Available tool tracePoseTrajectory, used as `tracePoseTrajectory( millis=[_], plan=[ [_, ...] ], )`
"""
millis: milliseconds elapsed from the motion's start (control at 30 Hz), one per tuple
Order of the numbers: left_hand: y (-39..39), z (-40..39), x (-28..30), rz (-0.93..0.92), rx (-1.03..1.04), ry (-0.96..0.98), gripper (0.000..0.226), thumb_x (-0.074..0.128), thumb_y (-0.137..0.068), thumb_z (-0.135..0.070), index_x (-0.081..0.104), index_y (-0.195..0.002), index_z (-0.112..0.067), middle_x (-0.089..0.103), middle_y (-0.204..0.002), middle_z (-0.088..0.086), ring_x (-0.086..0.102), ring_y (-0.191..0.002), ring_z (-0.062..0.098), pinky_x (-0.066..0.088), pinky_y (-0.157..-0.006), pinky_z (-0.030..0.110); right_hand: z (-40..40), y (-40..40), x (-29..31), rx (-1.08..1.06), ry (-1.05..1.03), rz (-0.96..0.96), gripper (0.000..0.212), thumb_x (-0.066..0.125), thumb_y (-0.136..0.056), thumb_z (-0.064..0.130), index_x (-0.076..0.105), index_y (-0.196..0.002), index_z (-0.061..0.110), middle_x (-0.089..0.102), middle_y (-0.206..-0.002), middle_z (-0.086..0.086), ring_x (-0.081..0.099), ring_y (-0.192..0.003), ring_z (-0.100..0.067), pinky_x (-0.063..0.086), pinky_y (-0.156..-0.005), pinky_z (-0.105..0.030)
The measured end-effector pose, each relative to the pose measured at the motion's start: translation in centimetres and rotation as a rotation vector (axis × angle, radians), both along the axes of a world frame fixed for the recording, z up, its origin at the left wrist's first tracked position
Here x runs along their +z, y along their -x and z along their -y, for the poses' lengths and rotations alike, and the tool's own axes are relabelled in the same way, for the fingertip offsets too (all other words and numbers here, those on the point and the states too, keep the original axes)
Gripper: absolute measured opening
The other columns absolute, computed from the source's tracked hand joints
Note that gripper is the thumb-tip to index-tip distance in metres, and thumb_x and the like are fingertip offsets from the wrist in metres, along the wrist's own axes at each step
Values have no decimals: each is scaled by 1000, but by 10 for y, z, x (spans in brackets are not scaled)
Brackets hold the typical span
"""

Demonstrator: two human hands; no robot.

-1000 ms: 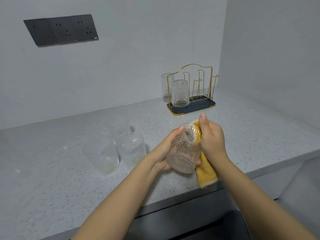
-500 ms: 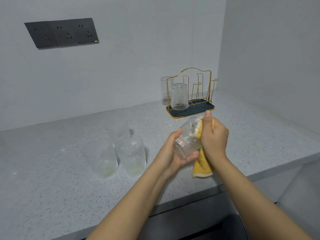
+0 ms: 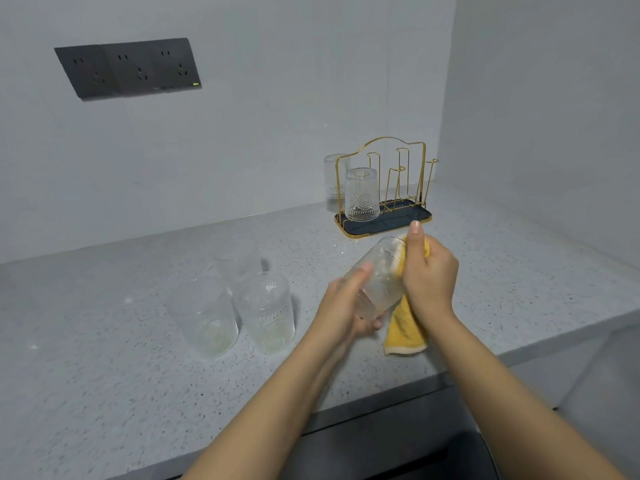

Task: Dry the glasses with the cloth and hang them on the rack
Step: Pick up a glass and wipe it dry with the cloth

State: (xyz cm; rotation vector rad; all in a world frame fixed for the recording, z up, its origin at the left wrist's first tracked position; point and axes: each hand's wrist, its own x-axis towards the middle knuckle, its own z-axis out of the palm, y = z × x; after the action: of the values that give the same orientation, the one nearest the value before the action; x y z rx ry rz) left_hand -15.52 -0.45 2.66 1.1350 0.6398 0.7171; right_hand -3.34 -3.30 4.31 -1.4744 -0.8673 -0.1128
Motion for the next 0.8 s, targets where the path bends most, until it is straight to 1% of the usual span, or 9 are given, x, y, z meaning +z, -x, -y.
tracePoseTrajectory(
  millis=[67,133,267,367,433,500,600,700,800],
  plan=[
    [4,-1,4,33,-146,275,45,52,-91,-53,64,-106,-11,72,-83,11,66,-56,20,48,-41,20,2,0,-1,24,-30,12,51,41,-96,40,33,-52,15,30,-47,4,28,-45,-10,21,-45,-23],
    [7,0,6,-22,-189,251,50,50,-92,-55,63,-110,-10,72,-84,11,68,-60,20,52,-45,22,2,1,-2,18,-41,-3,52,41,-96,41,34,-52,14,31,-47,2,28,-46,-11,21,-46,-27],
    [3,6,-3,-176,34,-242,81,73,-69,-61,42,-136,-27,57,-133,7,64,-110,22,57,-89,43,-1,-2,7,-78,35,-91,54,38,-96,44,25,-50,18,25,-45,4,24,-44,-11,17,-45,-30],
    [0,6,-11,-236,262,-602,74,77,-62,-56,46,-125,-33,57,-127,-2,60,-110,12,54,-92,39,-3,-2,9,-92,96,-84,55,38,-95,46,23,-50,19,25,-44,5,26,-44,-14,19,-46,-31],
    [-2,4,-6,-120,248,-438,54,74,-67,-53,56,-110,-27,67,-104,1,67,-81,11,59,-70,34,-1,-2,6,-49,52,-67,53,38,-96,46,27,-52,17,28,-46,5,28,-45,-12,21,-46,-31],
    [-5,0,4,6,46,-8,36,64,-83,-51,64,-100,-19,71,-86,6,65,-60,15,52,-50,26,2,-1,2,-1,-31,-45,50,38,-97,42,32,-54,17,31,-48,5,30,-46,-7,23,-46,-24],
    [-3,-3,7,47,-171,324,49,48,-93,-55,67,-103,-11,71,-85,11,65,-62,21,53,-49,23,5,-1,2,14,-88,-19,49,40,-97,38,31,-53,20,30,-47,6,29,-44,-7,21,-44,-20],
    [-6,-1,4,-86,-118,81,66,50,-86,-67,60,-119,-11,70,-97,12,70,-71,19,60,-62,31,2,-5,6,-56,-72,-73,52,40,-97,39,25,-51,21,26,-45,6,28,-42,-8,19,-43,-23],
    [-9,1,-6,-160,100,-334,86,72,-61,-65,41,-133,-28,57,-130,4,63,-111,18,54,-93,45,-2,-8,13,-121,35,-106,54,38,-96,44,23,-50,19,25,-45,5,24,-43,-10,18,-44,-30]
  ],
)
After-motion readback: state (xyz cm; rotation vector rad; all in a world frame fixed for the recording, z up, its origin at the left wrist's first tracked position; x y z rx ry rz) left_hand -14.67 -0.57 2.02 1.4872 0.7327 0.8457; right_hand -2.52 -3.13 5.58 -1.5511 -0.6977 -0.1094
